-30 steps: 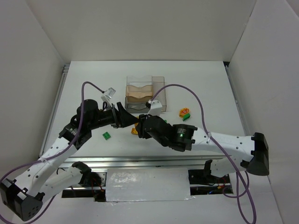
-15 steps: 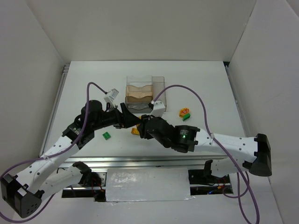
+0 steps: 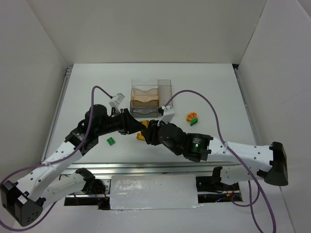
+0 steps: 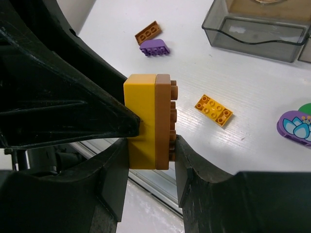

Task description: Sort the legos into containers by color

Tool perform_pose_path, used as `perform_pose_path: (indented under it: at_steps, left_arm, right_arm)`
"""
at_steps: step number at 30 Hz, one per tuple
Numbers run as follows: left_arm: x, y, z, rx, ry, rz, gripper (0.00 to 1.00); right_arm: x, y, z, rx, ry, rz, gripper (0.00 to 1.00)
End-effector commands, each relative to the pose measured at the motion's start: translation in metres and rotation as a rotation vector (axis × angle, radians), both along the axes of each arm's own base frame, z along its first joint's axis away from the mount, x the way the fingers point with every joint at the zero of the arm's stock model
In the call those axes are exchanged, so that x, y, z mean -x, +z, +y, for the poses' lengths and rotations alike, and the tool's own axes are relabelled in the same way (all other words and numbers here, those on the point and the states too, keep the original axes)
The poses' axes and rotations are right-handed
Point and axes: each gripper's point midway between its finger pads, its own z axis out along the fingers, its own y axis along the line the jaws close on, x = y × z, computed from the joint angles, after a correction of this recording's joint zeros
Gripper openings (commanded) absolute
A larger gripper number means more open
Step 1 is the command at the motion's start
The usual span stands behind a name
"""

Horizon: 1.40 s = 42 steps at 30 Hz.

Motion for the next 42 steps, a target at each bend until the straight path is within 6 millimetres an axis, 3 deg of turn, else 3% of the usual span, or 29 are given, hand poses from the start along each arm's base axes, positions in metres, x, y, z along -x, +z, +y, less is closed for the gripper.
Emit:
perform_pose_path:
  at_steps: [1, 5, 7, 10, 11, 12, 13, 14, 15, 16, 18, 19, 23, 28, 34, 37, 42]
  left_arm:
    - [-0.006, 0.016, -0.002, 0.026, -0.002, -0.056, 0.32]
    - [-0.004, 0.017, -0.007, 0.042, -0.035, -0.054, 0.1]
    - [-0.003, 0.013, -0.009, 0.04, -0.046, -0.042, 0.04]
    - [-0.001, 0.013, -0.011, 0.053, -0.07, -0.055, 0.0]
    - [-0.001, 0.015, -0.012, 0.059, -0.075, -0.065, 0.0]
    - [0.0, 0.017, -0.012, 0.059, -0.081, -0.084, 0.0]
    - [0.001, 0.019, -0.012, 0.062, -0.089, -0.097, 0.0]
    - [0.001, 0.02, -0.011, 0.061, -0.092, -0.108, 0.0]
    - [0.006, 0.025, -0.011, 0.067, -0.109, -0.128, 0.0]
    - [0.006, 0.032, -0.011, 0.082, -0.118, -0.159, 0.0]
    - [0.015, 0.045, -0.011, 0.104, -0.154, -0.218, 0.0]
    - [0.018, 0.048, -0.011, 0.109, -0.172, -0.237, 0.0]
    - [0.046, 0.067, -0.014, 0.181, -0.322, -0.337, 0.0]
    - [0.074, 0.082, -0.014, 0.244, -0.469, -0.41, 0.0]
    - [0.081, 0.086, -0.011, 0.243, -0.491, -0.436, 0.0]
    - [0.083, 0.084, -0.011, 0.241, -0.491, -0.434, 0.0]
    - [0.084, 0.08, -0.011, 0.24, -0.502, -0.43, 0.0]
  right_arm:
    - [-0.001, 0.028, 0.014, -0.092, 0.008, -0.034, 0.0]
    - [-0.003, 0.033, 0.016, -0.102, 0.004, -0.046, 0.0]
    - [-0.003, 0.03, 0.017, -0.082, 0.009, -0.039, 0.02]
    - [0.006, 0.037, 0.023, -0.124, 0.093, -0.054, 0.55]
    - [0.01, 0.029, 0.023, -0.123, 0.131, -0.052, 0.76]
    - [0.013, 0.042, 0.024, -0.181, 0.173, -0.07, 0.85]
    - [0.017, 0.042, 0.026, -0.208, 0.251, -0.045, 0.91]
    - [0.02, 0.03, 0.023, -0.202, 0.291, -0.023, 0.93]
    - [0.02, 0.046, 0.019, -0.263, 0.319, -0.05, 0.99]
    - [0.02, 0.038, 0.013, -0.267, 0.359, -0.036, 1.0]
    - [0.024, 0.05, -0.001, -0.309, 0.403, -0.068, 1.0]
    - [0.022, 0.043, -0.01, -0.308, 0.436, -0.059, 1.0]
    - [0.037, 0.064, -0.029, -0.369, 0.563, -0.113, 0.99]
    - [0.059, 0.084, -0.024, -0.418, 0.684, -0.108, 0.95]
    - [0.089, 0.106, -0.02, -0.514, 0.869, -0.121, 0.76]
    - [0.089, 0.106, -0.018, -0.512, 0.881, -0.119, 0.46]
    - [0.083, 0.104, -0.018, -0.501, 0.846, -0.126, 0.45]
